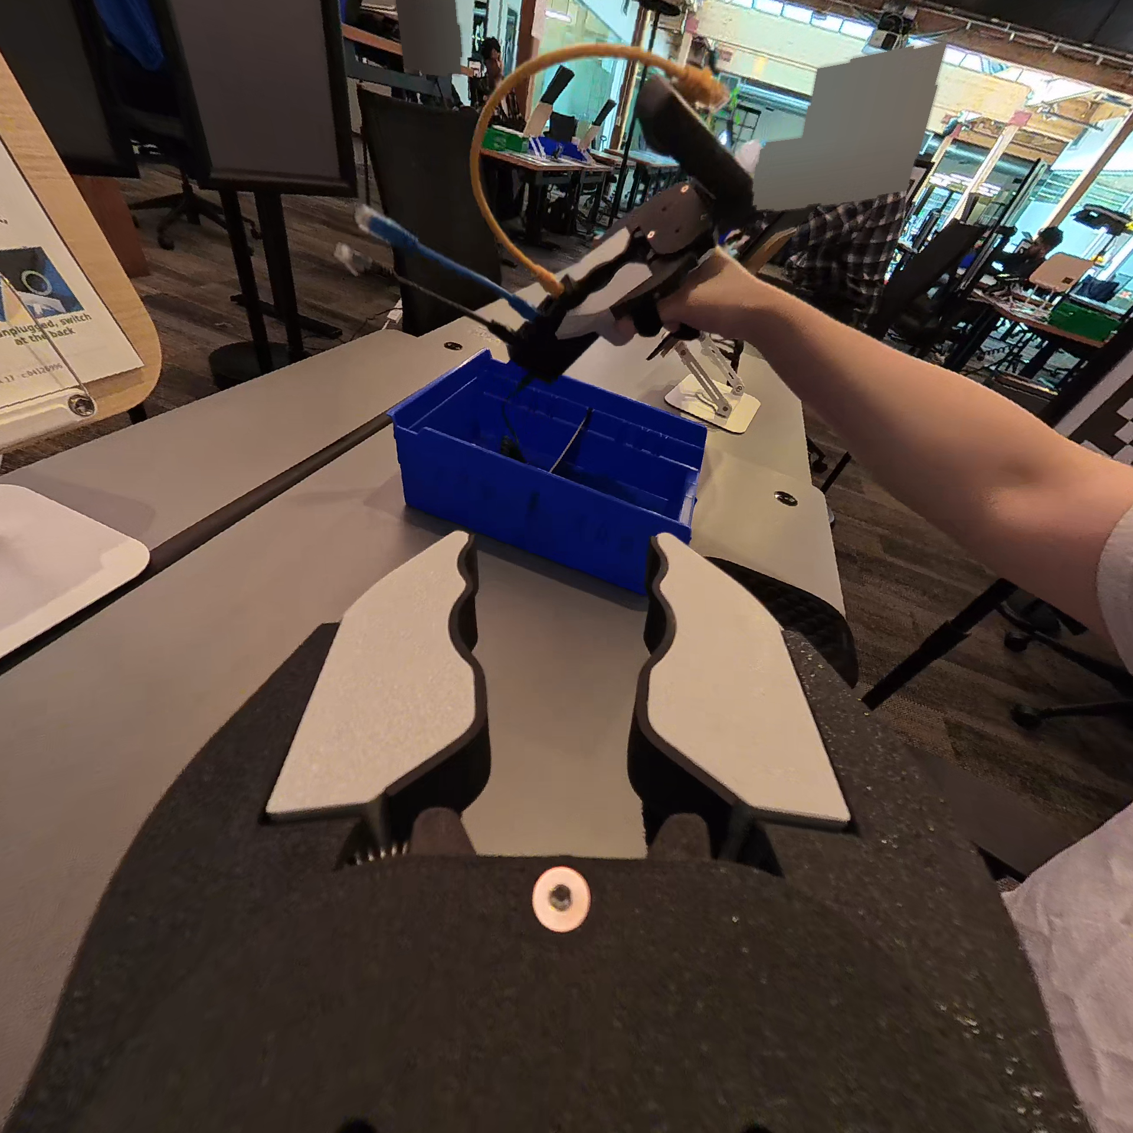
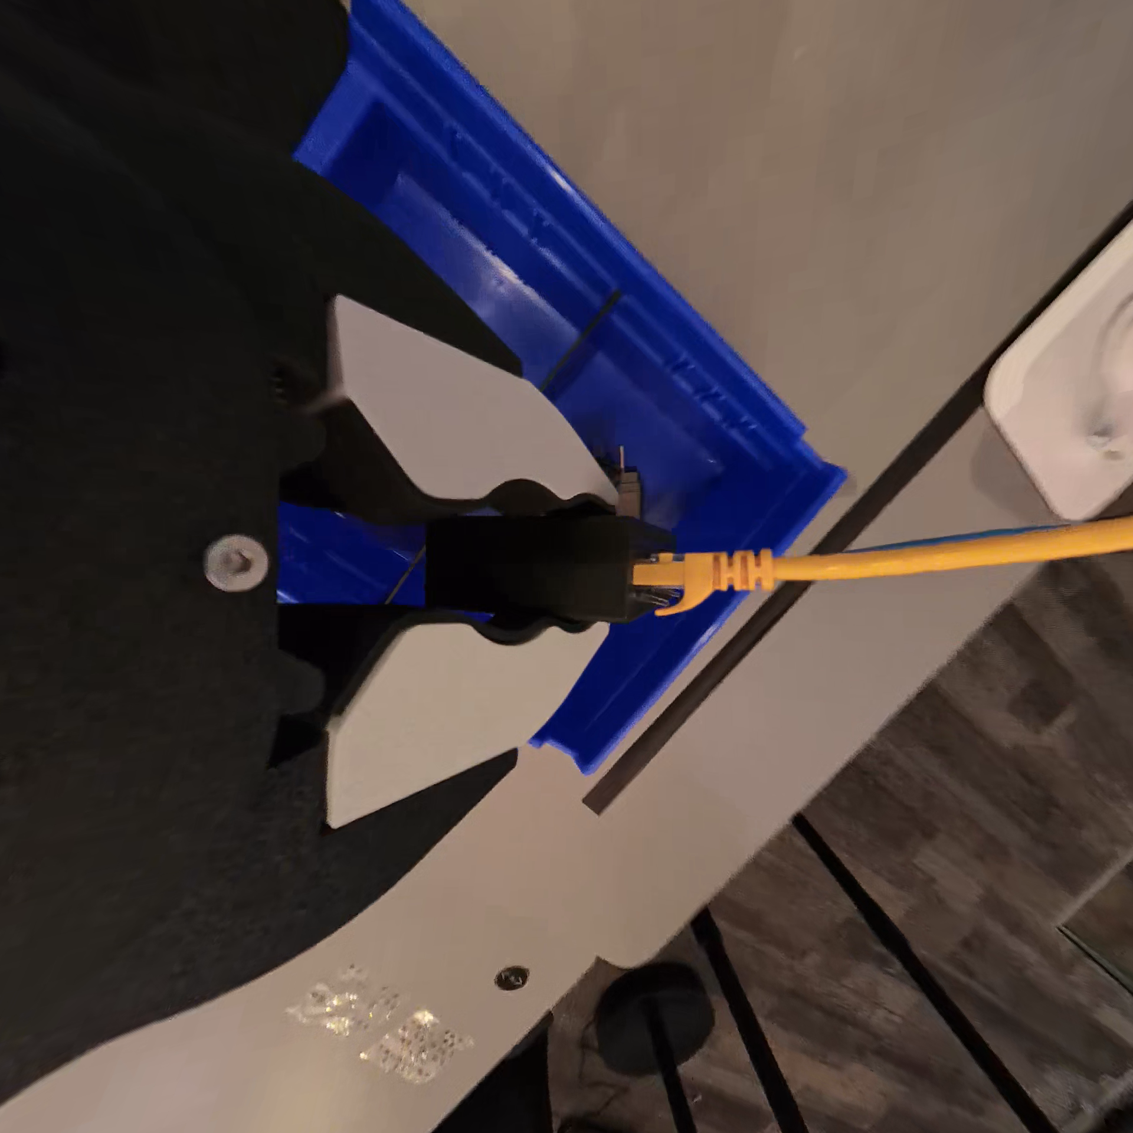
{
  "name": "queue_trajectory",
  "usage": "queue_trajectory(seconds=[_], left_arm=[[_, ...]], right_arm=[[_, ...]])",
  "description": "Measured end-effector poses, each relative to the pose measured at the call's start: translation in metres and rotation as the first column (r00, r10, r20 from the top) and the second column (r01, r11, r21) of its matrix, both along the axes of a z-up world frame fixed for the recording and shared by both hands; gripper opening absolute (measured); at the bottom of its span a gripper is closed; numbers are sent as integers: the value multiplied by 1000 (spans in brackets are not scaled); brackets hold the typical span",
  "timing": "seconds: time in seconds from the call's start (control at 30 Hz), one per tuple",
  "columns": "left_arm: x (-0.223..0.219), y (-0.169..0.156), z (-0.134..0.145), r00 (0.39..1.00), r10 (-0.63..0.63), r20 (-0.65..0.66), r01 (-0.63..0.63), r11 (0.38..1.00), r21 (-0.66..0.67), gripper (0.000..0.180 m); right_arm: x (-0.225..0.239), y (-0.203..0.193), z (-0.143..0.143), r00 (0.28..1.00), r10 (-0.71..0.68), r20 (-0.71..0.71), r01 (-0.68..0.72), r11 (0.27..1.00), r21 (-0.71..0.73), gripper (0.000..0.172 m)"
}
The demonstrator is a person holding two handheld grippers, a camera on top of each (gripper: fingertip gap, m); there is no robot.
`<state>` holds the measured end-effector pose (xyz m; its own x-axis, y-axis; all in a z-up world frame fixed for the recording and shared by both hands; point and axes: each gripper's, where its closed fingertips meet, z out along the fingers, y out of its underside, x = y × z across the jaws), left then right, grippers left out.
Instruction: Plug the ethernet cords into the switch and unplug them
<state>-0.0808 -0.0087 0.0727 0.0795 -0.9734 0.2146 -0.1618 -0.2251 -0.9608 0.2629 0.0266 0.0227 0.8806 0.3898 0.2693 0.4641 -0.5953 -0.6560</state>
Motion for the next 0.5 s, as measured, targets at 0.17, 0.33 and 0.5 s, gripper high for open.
queue_trajectory(seconds=[0.17,0.33,0.5], left_arm=[[2,2,-6,1000,4,-19,-4,1000,-4,52],[4,3,-10,1000,6,-31,-6,1000,-4,52],[4,4,-10,1000,4,-26,-4,1000,-12,52]], right_arm=[[6,6,-32,999,26,-47,-31,995,-97,28],[16,12,-54,999,36,-11,-37,987,-155,28],[12,13,-63,993,112,-28,-115,971,-208,28]])
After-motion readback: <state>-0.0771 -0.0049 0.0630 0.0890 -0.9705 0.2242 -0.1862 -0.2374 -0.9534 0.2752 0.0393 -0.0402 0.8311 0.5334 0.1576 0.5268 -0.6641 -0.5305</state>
